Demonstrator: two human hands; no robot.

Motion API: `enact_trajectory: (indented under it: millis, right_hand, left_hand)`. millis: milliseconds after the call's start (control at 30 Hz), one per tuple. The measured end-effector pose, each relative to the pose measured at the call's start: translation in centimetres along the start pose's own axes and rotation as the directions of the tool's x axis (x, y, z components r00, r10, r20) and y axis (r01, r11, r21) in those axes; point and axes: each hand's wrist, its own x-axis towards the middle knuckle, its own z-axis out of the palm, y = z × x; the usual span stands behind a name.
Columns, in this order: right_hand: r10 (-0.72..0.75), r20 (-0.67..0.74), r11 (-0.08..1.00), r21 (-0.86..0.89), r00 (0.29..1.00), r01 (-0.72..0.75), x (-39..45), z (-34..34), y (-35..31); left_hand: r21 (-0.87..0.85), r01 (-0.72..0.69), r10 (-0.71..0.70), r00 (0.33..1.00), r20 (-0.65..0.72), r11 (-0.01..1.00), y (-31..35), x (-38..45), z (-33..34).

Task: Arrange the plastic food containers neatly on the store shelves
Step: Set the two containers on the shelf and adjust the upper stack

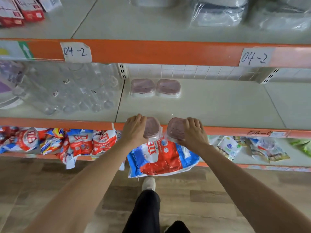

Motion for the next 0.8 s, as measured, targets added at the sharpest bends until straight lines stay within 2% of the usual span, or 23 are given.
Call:
enact_trajectory:
  millis: [133, 300, 400, 533, 700, 800]
  right_hand:
    - [0.008, 0.014, 0.999, 0.034, 1.000, -0.008, 4.0, 1.8, 0.2]
    - [-0.024, 0.030, 0.984, 0.176, 0.999, 0.019, 8.1, 2.8, 0.8]
    - [-0.023, 0.005, 0.981, 0.191, 1.000, 0.022, 10.2, 3.3, 0.6]
    - [0.002, -0.009, 0.994, 0.113, 1.000, -0.001, 12.1, 4.2, -0.5]
    - [0.090, -0.137, 0.994, 0.069, 0.986, -0.081, 13.5, 5.0, -1.8]
    - [0.069, -0.085, 0.998, -0.006, 0.994, -0.069, 13.7, 4.7, -2.2]
  left_hand:
    - [-0.036, 0.007, -0.007, 1.000, 0.003, 0.999, -1.0, 3.9, 1.9]
    - [-0.182, 0.008, -0.012, 1.000, -0.023, 0.983, -3.0, 6.8, 3.2]
    - [-0.179, 0.037, -0.048, 0.997, -0.057, 0.983, -4.2, 8.1, 3.6]
    - [-0.108, 0.084, -0.096, 0.989, -0.110, 0.991, -4.8, 9.5, 4.2]
    - [-0.103, 0.078, -0.093, 0.984, -0.150, 0.992, -5.4, 10.3, 4.9]
    - [-0.119, 0.054, -0.066, 0.993, -0.099, 0.991, -5.7, 10.1, 4.5]
